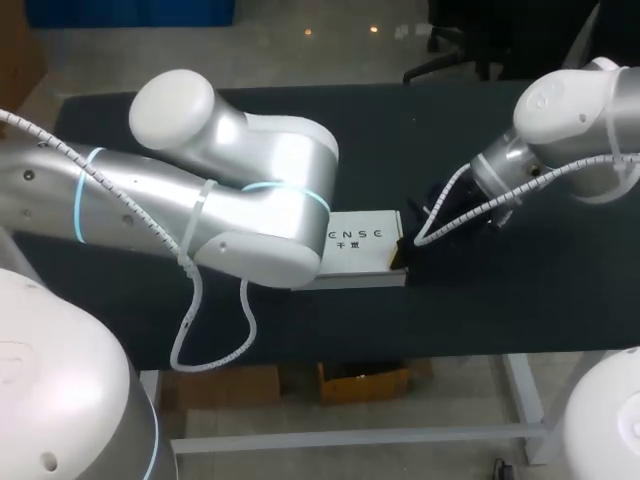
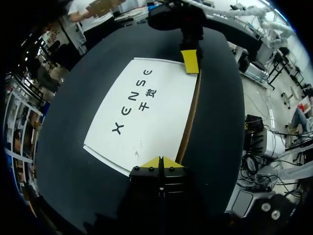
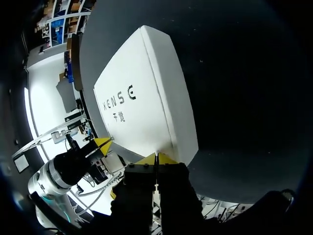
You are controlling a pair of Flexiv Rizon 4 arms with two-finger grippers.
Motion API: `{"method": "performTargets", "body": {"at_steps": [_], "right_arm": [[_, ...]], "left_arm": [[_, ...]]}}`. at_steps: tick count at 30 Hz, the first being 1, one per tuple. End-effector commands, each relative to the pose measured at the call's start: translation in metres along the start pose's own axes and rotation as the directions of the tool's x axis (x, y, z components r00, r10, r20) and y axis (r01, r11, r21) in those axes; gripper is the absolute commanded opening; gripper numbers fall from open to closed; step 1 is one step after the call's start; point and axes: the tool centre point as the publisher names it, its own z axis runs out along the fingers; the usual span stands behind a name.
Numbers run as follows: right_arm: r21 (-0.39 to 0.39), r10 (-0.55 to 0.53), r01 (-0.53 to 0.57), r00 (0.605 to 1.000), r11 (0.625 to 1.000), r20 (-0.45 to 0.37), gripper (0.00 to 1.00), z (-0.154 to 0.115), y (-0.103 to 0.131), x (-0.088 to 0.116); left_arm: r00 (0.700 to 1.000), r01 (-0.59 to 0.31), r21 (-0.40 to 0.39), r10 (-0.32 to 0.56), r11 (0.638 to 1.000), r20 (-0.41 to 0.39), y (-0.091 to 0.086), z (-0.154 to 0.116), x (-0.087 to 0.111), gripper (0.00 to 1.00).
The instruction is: Assemble the packaging by folding the flat box into shape, placing the metal phone stand inside, and closing the box properly
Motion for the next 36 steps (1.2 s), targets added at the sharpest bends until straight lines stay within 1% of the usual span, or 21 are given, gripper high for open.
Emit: {"method": "performTargets", "body": {"at_steps": [1, 6, 10, 11, 12, 14, 15, 16, 17, 18, 19, 20, 23, 25, 27, 28, 29, 31, 33, 35, 36], "right_arm": [[0.010, 0.003, -0.003, 1.000, 1.000, -0.011, 0.00, 0.001, 0.003, -0.006], [-0.037, -0.042, 0.041, 0.999, 0.998, -0.027, 0.00, -0.019, -0.006, 0.007], [-0.081, -0.087, 0.083, 0.995, 0.993, -0.040, 0.00, -0.038, -0.013, 0.016], [-0.094, -0.101, 0.096, 0.994, 0.991, -0.043, 0.00, -0.042, -0.014, 0.018], [-0.111, -0.115, 0.110, 0.992, 0.988, -0.046, 0.00, -0.047, -0.015, 0.020], [-0.144, -0.143, 0.134, 0.988, 0.980, -0.055, 0.07, -0.058, -0.016, 0.021], [-0.164, -0.159, 0.149, 0.986, 0.975, -0.050, 0.15, -0.063, -0.017, 0.022], [-0.177, -0.177, 0.164, 0.983, 0.970, -0.056, 0.28, -0.069, -0.017, 0.022], [-0.196, -0.201, 0.187, 0.978, 0.963, -0.056, 0.35, -0.074, -0.017, 0.022], [-0.216, -0.235, 0.219, 0.971, 0.951, -0.050, 0.43, -0.080, -0.018, 0.022], [-0.229, -0.272, 0.253, 0.961, 0.940, -0.056, 0.61, -0.086, -0.019, 0.022], [-0.252, -0.290, 0.272, 0.956, 0.929, -0.038, 1.00, -0.092, -0.020, 0.021], [-0.318, -0.372, 0.348, 0.928, 0.882, -0.016, 1.00, -0.111, -0.019, 0.017], [-0.359, -0.424, 0.395, 0.906, 0.846, -0.003, 1.00, -0.124, -0.020, 0.013], [-0.388, -0.454, 0.425, 0.891, 0.818, 0.018, 1.00, -0.134, -0.020, 0.009], [-0.402, -0.488, 0.456, 0.873, 0.794, 0.026, 1.00, -0.142, -0.020, 0.005], [-0.418, -0.501, 0.469, 0.865, 0.778, 0.040, 1.00, -0.147, -0.020, 0.003], [-0.445, -0.538, 0.502, 0.842, 0.742, 0.053, 1.00, -0.158, -0.018, -0.003], [-0.472, -0.567, 0.532, 0.820, 0.704, 0.077, 1.00, -0.169, -0.017, -0.009], [-0.493, -0.602, 0.567, 0.792, 0.660, 0.106, 1.00, -0.179, -0.016, -0.015], [-0.506, -0.625, 0.585, 0.773, 0.634, 0.111, 1.00, -0.184, -0.015, -0.018]], "left_arm": [[1.000, 0.004, -0.010, -0.004, 1.000, -0.002, -0.003, -0.001, -0.001, 0.00], [0.999, 0.031, -0.009, -0.031, 0.999, 0.022, -0.007, -0.018, 0.001, 0.00], [0.996, 0.091, -0.007, -0.090, 0.996, 0.023, -0.010, -0.036, 0.004, 0.00], [0.993, 0.119, -0.017, -0.118, 0.993, 0.017, -0.011, -0.040, 0.004, 0.13], [0.992, 0.122, -0.013, -0.122, 0.992, 0.020, -0.012, -0.044, 0.004, 0.37], [0.989, 0.149, -0.028, -0.148, 0.988, 0.025, -0.013, -0.049, 0.007, 0.40], [0.988, 0.155, -0.023, -0.155, 0.988, 0.021, -0.013, -0.053, 0.008, 0.49], [0.986, 0.169, -0.034, -0.168, 0.985, 0.023, -0.014, -0.055, 0.010, 0.78], [0.985, 0.173, -0.043, -0.172, 0.984, 0.026, -0.015, -0.058, 0.013, 0.96], [0.983, 0.180, -0.049, -0.179, 0.982, 0.028, -0.015, -0.061, 0.017, 1.00], [0.982, 0.188, -0.061, -0.187, 0.980, 0.030, -0.016, -0.063, 0.020, 1.00], [0.981, 0.193, -0.065, -0.191, 0.979, 0.033, -0.017, -0.065, 0.024, 1.00], [0.974, 0.226, -0.093, -0.225, 0.970, 0.026, -0.019, -0.070, 0.036, 1.00], [0.969, 0.246, -0.105, -0.247, 0.964, 0.005, -0.019, -0.071, 0.042, 1.00], [0.961, 0.275, -0.131, -0.278, 0.952, 0.001, -0.020, -0.071, 0.048, 1.00], [0.956, 0.288, -0.137, -0.292, 0.948, -0.012, -0.020, -0.072, 0.052, 1.00], [0.949, 0.309, -0.161, -0.315, 0.937, -0.011, -0.021, -0.071, 0.056, 1.00], [0.938, 0.335, -0.169, -0.345, 0.927, -0.034, -0.022, -0.071, 0.062, 1.00], [0.924, 0.369, -0.197, -0.382, 0.908, -0.029, -0.024, -0.071, 0.068, 1.00], [0.911, 0.392, -0.200, -0.409, 0.898, -0.048, -0.026, -0.071, 0.075, 1.00], [0.911, 0.394, -0.195, -0.410, 0.898, -0.051, -0.028, -0.071, 0.079, 1.00]]}}
